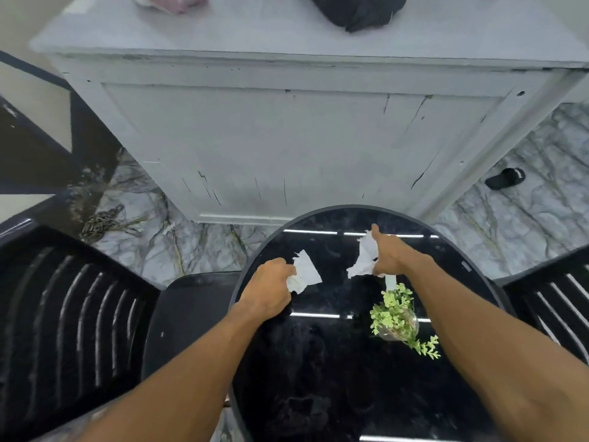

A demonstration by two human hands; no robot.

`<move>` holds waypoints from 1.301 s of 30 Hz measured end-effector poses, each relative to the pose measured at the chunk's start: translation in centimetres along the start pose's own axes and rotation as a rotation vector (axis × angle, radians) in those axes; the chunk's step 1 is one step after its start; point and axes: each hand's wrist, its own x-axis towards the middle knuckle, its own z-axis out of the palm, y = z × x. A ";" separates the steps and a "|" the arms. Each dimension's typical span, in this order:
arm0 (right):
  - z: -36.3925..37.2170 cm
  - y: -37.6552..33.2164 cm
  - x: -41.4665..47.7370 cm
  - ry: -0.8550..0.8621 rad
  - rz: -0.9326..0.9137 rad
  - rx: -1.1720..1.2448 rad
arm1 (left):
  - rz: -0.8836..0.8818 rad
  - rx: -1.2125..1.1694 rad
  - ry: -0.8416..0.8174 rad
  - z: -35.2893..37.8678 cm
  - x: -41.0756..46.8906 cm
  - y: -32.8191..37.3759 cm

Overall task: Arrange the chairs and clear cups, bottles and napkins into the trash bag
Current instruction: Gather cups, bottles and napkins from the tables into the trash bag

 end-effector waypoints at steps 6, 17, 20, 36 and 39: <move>0.0 -1.0 1.0 0.165 0.006 -0.080 | -0.029 -0.018 -0.013 0.4 -0.3 -0.3; -1.1 -10.0 -2.0 0.156 -0.148 0.207 | -0.031 -0.177 0.151 -4.4 -0.6 -0.6; -1.3 -14.6 -4.1 0.172 -0.227 0.254 | -0.068 -0.227 0.237 -7.4 -2.7 -2.4; 11.2 -56.3 -16.4 0.202 -0.786 0.123 | -0.441 -0.211 0.707 -22.7 -35.2 -26.1; 16.4 -63.6 -18.7 0.094 -0.844 0.047 | -0.563 -0.243 0.759 -23.0 -43.1 -31.4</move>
